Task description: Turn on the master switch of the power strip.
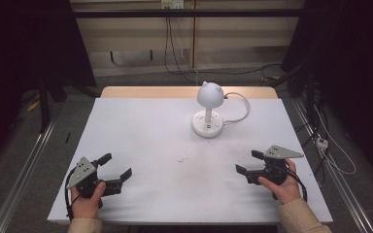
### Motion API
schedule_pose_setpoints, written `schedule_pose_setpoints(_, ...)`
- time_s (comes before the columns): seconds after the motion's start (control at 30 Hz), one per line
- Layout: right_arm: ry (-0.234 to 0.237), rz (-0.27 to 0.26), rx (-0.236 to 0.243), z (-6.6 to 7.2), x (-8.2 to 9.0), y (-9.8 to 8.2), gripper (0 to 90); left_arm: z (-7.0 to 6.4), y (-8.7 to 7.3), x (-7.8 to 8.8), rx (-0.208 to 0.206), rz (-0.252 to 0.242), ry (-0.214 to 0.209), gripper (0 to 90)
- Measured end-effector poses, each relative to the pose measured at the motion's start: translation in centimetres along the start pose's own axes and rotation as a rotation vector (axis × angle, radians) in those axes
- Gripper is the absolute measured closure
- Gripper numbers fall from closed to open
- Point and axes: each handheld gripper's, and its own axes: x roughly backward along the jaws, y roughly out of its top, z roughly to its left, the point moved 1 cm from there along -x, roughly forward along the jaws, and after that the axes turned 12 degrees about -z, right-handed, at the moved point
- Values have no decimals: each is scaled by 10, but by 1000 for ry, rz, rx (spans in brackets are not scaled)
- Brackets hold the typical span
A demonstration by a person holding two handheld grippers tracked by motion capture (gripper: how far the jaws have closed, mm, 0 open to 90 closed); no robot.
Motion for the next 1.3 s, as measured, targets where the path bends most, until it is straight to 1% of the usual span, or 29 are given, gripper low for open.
schedule_pose_setpoints(0.53,3,11,9,2,13,-9,121,-1,0,-1,-2,2,0,45)
schedule_pose_setpoints(0.57,3,13,15,2,14,-9,121,-1,0,-1,-2,3,0,45)
schedule_pose_setpoints(0.73,-2,15,9,2,17,-11,121,-1,-1,-1,-5,6,-2,45)
schedule_pose_setpoints(0.9,-1,15,17,2,20,-12,121,-1,-1,-1,-3,6,-1,45)
schedule_pose_setpoints(1.07,6,7,6,2,24,-14,121,-1,-1,-1,-4,13,-2,45)
schedule_pose_setpoints(1.1,5,6,4,2,24,-15,121,-1,-1,-2,-9,14,-5,45)
schedule_pose_setpoints(1.3,5,-4,-8,2,30,-17,118,0,-2,-2,-2,14,-2,45)
